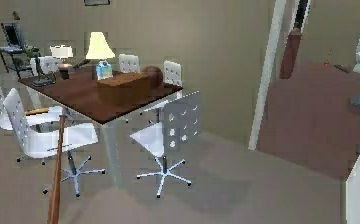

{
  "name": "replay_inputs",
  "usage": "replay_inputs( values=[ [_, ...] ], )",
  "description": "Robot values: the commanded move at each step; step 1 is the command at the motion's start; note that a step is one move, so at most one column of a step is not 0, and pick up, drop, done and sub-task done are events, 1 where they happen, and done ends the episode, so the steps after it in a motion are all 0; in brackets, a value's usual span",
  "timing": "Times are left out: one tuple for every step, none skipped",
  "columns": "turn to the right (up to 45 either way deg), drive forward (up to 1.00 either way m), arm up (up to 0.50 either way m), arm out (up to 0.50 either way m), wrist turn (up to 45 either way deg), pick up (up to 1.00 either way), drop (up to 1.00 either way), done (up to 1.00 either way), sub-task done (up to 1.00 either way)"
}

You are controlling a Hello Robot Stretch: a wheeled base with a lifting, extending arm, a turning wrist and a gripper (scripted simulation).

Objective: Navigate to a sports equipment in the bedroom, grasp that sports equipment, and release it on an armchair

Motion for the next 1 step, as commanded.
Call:
replay_inputs(
  values=[
    [0.0, 0.95, 0.0, 0.0, 0.0, 0.0, 0.0, 0.0, 0.0]
  ],
)
